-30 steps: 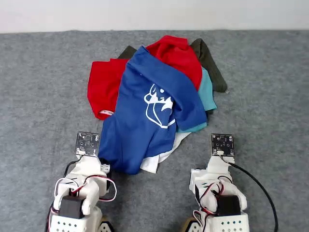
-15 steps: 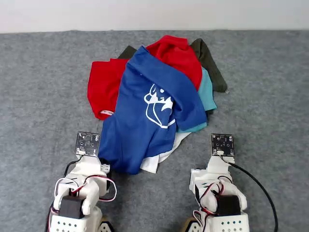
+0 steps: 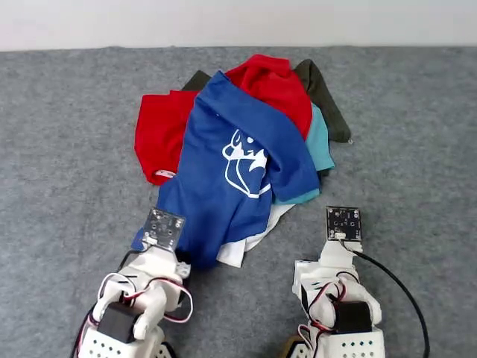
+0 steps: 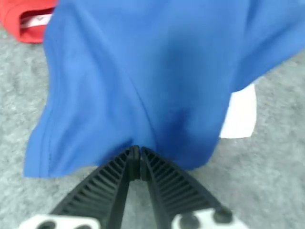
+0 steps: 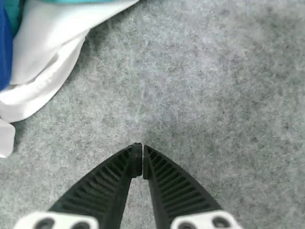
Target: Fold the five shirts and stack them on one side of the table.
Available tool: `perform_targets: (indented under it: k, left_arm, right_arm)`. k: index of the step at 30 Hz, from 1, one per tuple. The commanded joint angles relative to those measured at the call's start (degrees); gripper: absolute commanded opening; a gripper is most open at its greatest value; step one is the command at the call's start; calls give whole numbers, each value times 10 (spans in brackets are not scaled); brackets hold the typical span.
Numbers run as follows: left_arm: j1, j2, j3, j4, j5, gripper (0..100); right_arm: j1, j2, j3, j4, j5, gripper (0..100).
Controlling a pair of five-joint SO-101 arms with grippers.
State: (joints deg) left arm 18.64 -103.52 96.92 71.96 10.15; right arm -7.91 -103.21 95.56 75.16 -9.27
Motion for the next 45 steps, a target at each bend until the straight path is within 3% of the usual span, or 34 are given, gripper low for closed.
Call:
perform_targets:
  k: [1,6,15,19,22,29,37,42,45]
  left_arm:
    - [47,-7,-5,1,1,15]
    - [33,-7,-32,0,-104,15]
    - [-99,-7,-103,-33,-487,15]
    - [-142,-6,-157,-67,-432,15]
    - [-135,15,-188,-91,-422,16]
    - [-88,272,-349,-69,-361,22]
    - [-88,635,-595,-1,-348,167]
    - [-87,725,-670,11,-348,288]
    - [-73,755,-705,11,-348,311]
  right_arm:
    - [-2,-6,8,-4,6,9]
    - [-2,-6,8,-4,6,9]
    - [-2,-6,8,-4,6,9]
    - [-2,-6,8,-4,6,9]
    - [-2,-6,8,-4,6,9]
    - [-2,-6,8,-4,6,9]
    - [-2,-6,8,-4,6,9]
    - [-2,-6,8,-4,6,9]
    - [-2,-6,8,-4,6,9]
